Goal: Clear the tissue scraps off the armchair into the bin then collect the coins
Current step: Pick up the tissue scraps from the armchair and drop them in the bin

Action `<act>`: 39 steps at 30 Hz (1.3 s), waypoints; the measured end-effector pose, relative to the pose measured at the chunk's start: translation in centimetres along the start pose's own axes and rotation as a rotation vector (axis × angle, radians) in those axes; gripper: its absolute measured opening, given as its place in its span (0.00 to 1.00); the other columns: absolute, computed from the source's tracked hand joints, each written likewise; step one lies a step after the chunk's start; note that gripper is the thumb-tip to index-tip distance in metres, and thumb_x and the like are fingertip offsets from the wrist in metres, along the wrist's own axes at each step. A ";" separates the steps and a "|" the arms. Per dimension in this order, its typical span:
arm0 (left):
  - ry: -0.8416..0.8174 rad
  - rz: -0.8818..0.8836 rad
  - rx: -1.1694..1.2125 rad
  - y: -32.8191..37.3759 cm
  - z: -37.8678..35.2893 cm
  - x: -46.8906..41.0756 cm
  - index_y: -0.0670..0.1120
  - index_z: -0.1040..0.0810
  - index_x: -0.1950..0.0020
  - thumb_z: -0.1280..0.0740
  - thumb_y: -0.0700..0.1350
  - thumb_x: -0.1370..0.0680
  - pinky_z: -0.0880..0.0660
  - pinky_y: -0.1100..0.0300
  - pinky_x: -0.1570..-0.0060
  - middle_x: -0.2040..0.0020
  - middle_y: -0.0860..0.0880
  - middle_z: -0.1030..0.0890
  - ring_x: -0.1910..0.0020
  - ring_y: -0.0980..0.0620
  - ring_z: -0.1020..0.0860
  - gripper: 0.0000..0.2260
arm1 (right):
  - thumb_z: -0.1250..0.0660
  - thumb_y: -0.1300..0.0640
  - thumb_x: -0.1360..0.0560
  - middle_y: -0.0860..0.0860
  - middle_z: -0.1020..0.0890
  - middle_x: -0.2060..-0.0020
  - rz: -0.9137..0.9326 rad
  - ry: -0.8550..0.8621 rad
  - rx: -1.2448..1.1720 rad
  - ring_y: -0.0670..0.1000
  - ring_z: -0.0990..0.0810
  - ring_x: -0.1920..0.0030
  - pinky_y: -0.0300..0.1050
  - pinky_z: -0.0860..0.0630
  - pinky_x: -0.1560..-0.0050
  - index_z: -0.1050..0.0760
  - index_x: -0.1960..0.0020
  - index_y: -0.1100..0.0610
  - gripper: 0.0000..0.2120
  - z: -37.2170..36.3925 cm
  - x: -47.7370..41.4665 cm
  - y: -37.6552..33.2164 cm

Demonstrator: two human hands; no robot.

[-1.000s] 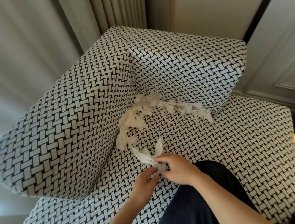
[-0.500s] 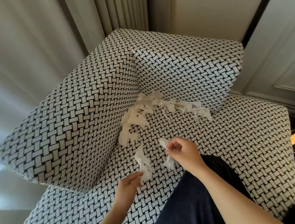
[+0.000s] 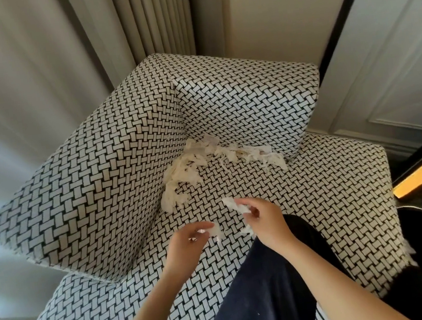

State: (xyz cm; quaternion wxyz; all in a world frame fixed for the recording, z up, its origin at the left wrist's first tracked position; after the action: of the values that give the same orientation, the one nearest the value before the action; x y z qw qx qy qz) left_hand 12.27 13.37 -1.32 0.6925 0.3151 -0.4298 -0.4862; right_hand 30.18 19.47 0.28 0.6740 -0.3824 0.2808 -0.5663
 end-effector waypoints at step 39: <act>-1.045 -0.668 -0.735 27.8 -50.0 -0.2 0.46 0.31 0.30 0.41 0.43 0.19 0.36 0.62 0.38 0.30 0.47 0.31 0.33 0.50 0.32 0.17 | 0.33 0.70 0.27 0.54 0.20 0.58 -0.931 1.163 -1.075 0.47 0.23 0.58 0.42 0.25 0.45 0.23 0.48 0.64 0.09 28.9 22.0 34.6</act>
State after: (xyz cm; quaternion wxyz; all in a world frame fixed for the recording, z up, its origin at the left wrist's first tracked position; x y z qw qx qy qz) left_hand 68.51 23.62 0.73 0.2720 -0.0974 -0.3945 -0.8723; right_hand 77.06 5.98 -11.42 -0.1382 -0.3739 0.6188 -0.6769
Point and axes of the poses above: each hand's wrist, its own x-axis away from the middle knuckle, its own z-axis out of the back of the hand, y = z × x, the point moved 10 cm from there along -x, towards the middle knuckle
